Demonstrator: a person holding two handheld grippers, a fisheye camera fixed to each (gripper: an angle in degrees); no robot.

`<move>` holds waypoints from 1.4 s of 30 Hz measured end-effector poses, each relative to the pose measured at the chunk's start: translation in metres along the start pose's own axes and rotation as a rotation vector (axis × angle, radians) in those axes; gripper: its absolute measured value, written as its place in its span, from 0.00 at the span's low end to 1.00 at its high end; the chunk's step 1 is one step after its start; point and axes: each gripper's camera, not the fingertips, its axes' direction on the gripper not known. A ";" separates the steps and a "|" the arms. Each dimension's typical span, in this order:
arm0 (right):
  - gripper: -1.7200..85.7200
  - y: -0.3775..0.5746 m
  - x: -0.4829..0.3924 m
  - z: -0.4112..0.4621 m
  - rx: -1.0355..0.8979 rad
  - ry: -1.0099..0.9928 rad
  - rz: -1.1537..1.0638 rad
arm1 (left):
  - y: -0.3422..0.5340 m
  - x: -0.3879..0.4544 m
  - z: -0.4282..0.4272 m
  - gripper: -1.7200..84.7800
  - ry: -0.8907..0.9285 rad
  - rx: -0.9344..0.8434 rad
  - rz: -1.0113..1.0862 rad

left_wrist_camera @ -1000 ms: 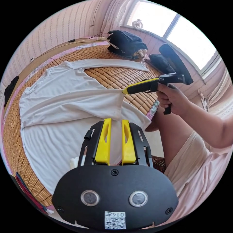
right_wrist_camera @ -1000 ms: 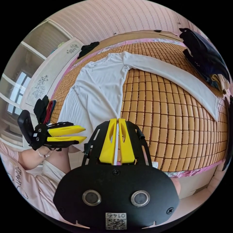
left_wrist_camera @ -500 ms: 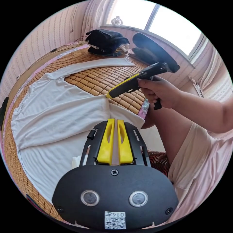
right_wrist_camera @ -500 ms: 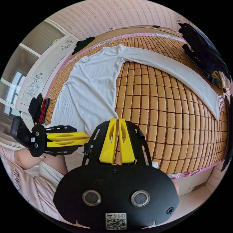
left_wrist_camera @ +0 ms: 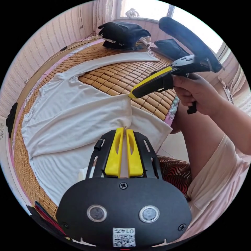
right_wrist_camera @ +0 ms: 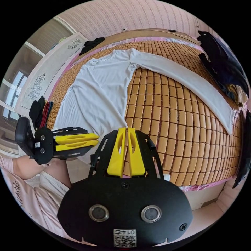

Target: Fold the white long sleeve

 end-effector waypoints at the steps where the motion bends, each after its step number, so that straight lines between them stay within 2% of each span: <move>1: 0.03 -0.001 -0.002 -0.003 0.003 -0.001 -0.008 | 0.003 -0.002 -0.006 0.02 0.000 0.013 -0.001; 5: 0.03 -0.003 -0.022 -0.025 0.021 -0.086 -0.075 | 0.027 -0.014 -0.055 0.01 0.027 0.092 0.010; 8: 0.03 -0.002 -0.035 -0.025 -0.025 -0.102 -0.113 | 0.042 -0.017 -0.071 0.01 0.122 0.113 0.018; 10: 0.02 -0.001 -0.038 -0.017 -0.066 -0.080 -0.117 | 0.049 -0.019 -0.068 0.02 0.152 0.138 0.003; 15: 0.02 -0.003 -0.035 0.008 -0.170 -0.069 -0.089 | 0.056 -0.021 -0.044 0.06 0.202 0.071 0.002; 20: 0.02 -0.022 -0.039 0.012 -0.272 0.032 -0.125 | 0.078 -0.054 -0.070 0.08 0.239 0.124 -0.017; 22: 0.03 -0.046 -0.047 0.006 -0.212 0.006 -0.163 | 0.088 -0.080 -0.086 0.08 0.172 0.155 -0.040; 26: 0.05 -0.139 -0.108 0.010 -0.059 -0.114 -0.399 | 0.108 -0.159 -0.110 0.08 -0.146 0.164 -0.127; 29: 0.07 -0.208 -0.166 0.028 0.018 -0.116 -0.556 | 0.114 -0.216 -0.115 0.08 -0.257 0.152 -0.226; 32: 0.09 -0.270 -0.210 0.057 0.034 -0.120 -0.619 | 0.111 -0.257 -0.111 0.08 -0.303 0.160 -0.277; 37: 0.13 -0.342 -0.242 0.110 -0.011 -0.109 -0.553 | 0.097 -0.290 -0.078 0.09 -0.287 0.049 -0.308; 41: 0.06 -0.375 -0.254 0.144 -0.134 -0.080 -0.507 | 0.095 -0.295 -0.069 0.07 -0.365 0.039 -0.301; 42: 0.03 -0.377 -0.260 0.142 -0.098 -0.054 -0.525 | 0.096 -0.298 -0.071 0.06 -0.354 0.046 -0.312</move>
